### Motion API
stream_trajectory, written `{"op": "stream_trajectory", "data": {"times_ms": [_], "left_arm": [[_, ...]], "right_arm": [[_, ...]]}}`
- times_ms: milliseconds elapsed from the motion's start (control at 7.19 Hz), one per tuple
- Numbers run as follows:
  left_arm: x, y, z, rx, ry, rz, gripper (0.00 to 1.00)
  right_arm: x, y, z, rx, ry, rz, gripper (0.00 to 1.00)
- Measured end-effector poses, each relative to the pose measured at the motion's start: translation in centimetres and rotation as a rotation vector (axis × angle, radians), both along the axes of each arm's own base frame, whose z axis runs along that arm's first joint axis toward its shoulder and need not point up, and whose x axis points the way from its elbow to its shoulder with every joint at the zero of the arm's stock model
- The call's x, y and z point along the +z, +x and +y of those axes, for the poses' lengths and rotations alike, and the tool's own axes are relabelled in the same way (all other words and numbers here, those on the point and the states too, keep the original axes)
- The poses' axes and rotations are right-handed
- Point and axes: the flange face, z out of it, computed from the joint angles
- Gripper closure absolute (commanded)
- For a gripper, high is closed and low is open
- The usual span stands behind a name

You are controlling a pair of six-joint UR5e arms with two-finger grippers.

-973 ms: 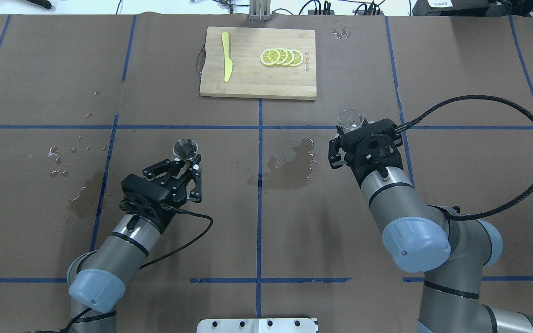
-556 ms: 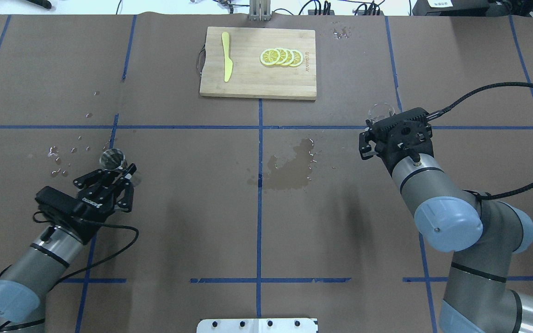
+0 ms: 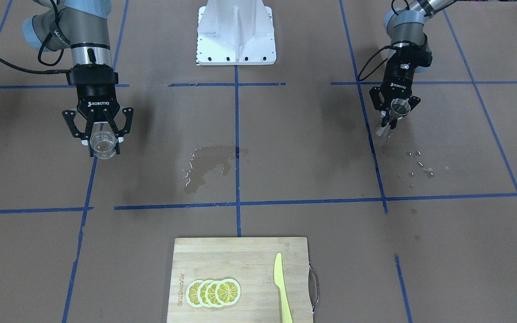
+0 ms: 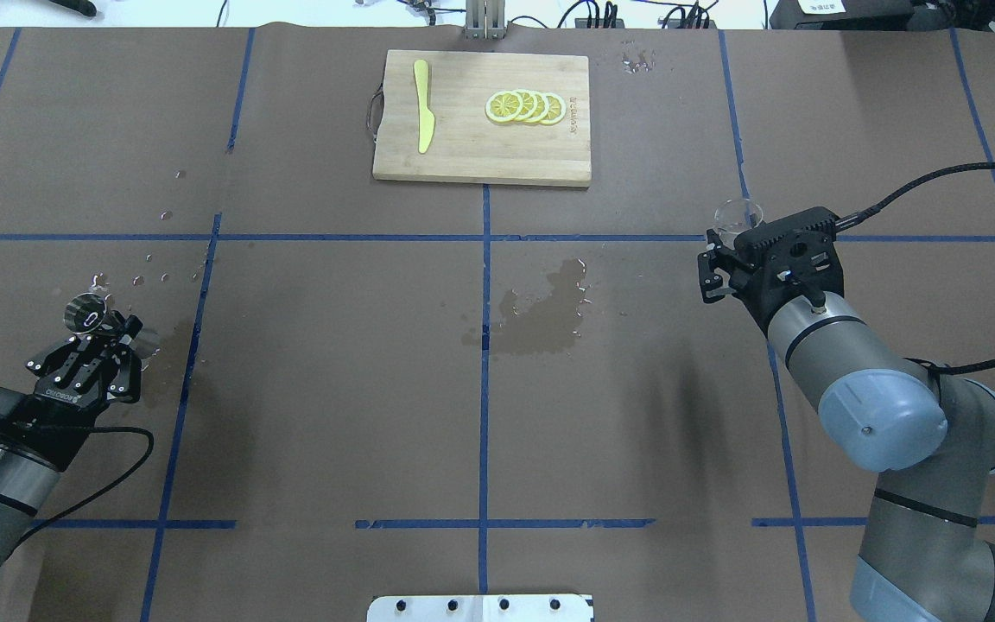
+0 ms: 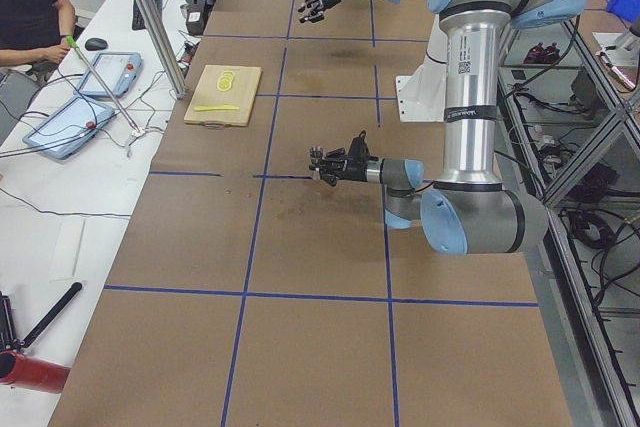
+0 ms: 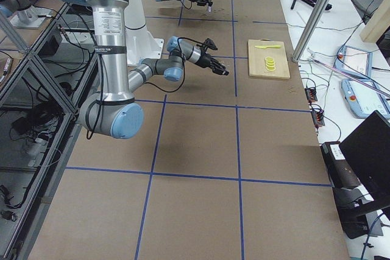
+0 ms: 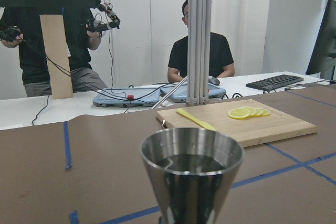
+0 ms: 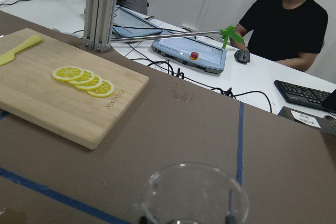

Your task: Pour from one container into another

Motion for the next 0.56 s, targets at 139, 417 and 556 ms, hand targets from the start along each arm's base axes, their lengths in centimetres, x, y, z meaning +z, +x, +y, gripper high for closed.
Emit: {"op": "stream_trajectory", "data": {"times_ms": [139, 417, 556], "left_arm": [[0.3, 0.5, 0.6, 0.000, -0.003, -0.008, 1.00], [-0.1, 1.9, 1.7, 0.022, -0.003, -0.004, 1.00], [-0.1, 2.3, 2.0, 0.030, -0.004, -0.003, 1.00]], "right_arm": [[0.1, 0.0, 0.0, -0.003, -0.001, -0.002, 1.00], [0.1, 0.0, 0.1, -0.005, -0.002, -0.003, 1.00], [0.2, 0.0, 0.1, -0.006, -0.002, -0.003, 1.00]]}}
